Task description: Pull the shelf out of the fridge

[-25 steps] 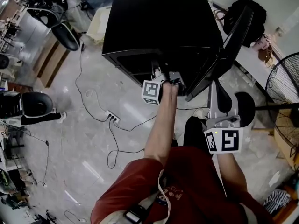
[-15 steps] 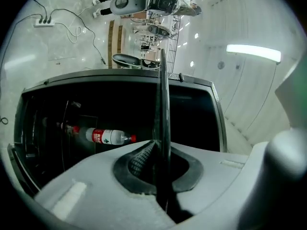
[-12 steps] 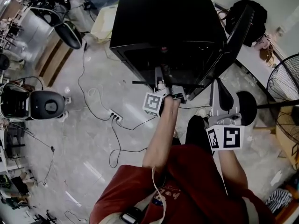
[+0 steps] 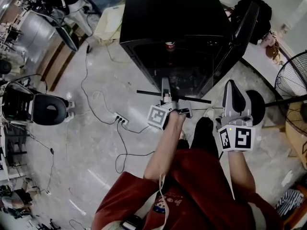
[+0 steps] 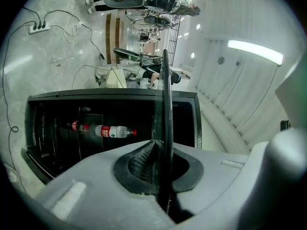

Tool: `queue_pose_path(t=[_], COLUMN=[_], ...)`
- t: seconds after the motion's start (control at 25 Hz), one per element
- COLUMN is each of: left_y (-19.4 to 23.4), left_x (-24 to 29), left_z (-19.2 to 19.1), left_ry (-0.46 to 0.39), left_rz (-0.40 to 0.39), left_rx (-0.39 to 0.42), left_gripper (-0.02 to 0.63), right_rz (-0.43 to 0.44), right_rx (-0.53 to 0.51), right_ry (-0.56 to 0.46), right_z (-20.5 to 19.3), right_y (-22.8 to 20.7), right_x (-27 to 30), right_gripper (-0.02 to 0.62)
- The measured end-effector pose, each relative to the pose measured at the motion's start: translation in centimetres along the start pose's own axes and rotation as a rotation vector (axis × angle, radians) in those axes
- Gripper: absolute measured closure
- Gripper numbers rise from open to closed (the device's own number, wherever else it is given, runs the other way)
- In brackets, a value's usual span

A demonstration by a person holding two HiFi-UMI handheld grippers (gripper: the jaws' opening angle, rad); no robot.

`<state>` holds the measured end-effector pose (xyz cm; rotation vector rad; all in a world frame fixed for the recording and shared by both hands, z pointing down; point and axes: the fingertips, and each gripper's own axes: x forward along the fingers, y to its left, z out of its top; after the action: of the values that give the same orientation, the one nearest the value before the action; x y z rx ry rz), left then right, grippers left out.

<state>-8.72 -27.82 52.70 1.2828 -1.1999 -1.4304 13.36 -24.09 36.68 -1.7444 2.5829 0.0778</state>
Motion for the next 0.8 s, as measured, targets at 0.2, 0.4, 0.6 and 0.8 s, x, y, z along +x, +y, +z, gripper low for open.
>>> queue_pose_path(t=[0.2,0.4,0.6,0.8], left_y=[-1.2,-3.6,-5.4,-7.5], left_x=[-2.8,-5.6,-8.1,-11.0], left_z=[0.6,1.2,2.0,3.1], left_ry=[0.011,0.037,0.010,-0.083], left_rz=[0.009,0.004,-0.002,-0.014], left_rx=[-0.032,-0.037,-0.026,-0.018], left_gripper=[0.595,0.595,0.595,0.594], right_rz=[-0.003,0.019,0.075,0.135], right_rx=[-0.008,-0.004,0.016,0.027], right_ry=[0.008,0.007,0.004,-0.013], right_z=[0.0,0.4,0.5,1.4], right_y=[1.3,2.3,2.6,2.4], right_x=[-0.9,-1.5,-2.0,-3.3], right_gripper=[0.597,0.597,0.597,0.597])
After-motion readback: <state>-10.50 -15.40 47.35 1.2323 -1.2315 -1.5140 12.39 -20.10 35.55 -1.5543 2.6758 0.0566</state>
